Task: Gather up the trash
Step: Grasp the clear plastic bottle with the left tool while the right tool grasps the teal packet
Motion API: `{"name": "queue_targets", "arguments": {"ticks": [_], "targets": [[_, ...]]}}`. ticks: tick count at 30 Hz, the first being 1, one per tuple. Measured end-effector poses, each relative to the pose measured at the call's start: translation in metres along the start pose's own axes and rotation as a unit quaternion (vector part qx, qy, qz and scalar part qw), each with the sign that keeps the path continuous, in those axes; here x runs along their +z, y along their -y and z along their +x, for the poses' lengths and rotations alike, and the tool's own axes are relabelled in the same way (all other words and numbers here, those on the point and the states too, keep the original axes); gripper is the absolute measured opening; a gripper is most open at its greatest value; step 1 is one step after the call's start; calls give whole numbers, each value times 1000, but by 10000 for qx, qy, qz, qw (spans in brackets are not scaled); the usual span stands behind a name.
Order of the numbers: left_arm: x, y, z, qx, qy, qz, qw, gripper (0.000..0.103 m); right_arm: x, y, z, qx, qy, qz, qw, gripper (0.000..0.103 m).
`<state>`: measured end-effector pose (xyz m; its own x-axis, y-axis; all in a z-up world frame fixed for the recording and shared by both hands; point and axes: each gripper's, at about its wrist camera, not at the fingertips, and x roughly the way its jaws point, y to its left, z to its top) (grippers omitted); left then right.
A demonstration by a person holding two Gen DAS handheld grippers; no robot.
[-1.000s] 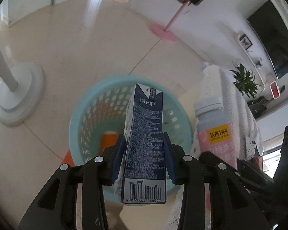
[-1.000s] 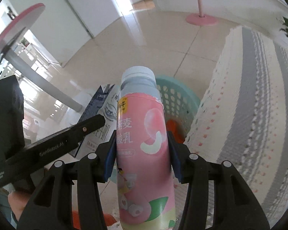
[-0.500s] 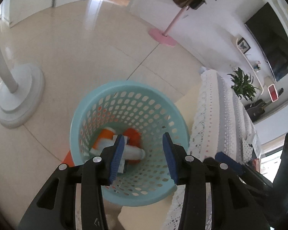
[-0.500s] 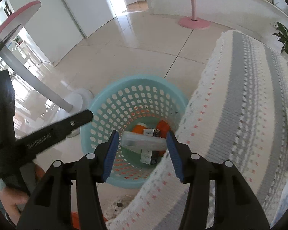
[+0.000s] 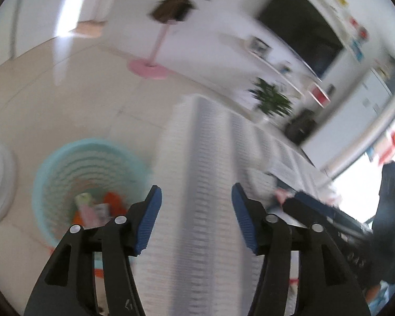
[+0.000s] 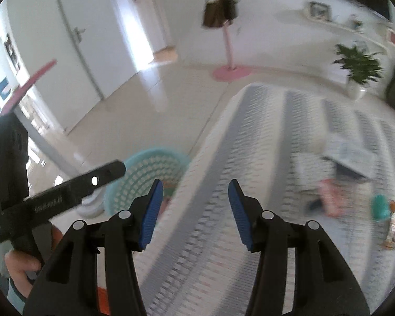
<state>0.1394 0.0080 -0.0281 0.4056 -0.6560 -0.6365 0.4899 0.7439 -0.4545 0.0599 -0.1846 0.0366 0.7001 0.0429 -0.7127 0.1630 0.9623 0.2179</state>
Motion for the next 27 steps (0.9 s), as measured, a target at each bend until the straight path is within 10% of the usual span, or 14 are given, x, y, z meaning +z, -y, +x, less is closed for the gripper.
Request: {"name": "queue_targets", "arguments": {"ticks": [7, 27], "targets": [[-32, 110, 47, -689, -568, 528, 9946, 78, -22, 94, -73, -889, 413, 378, 9945, 48], [-111, 195, 195, 441, -1833, 646, 9799, 80, -97, 305, -92, -1961, -25, 1648, 9666, 48]]}}
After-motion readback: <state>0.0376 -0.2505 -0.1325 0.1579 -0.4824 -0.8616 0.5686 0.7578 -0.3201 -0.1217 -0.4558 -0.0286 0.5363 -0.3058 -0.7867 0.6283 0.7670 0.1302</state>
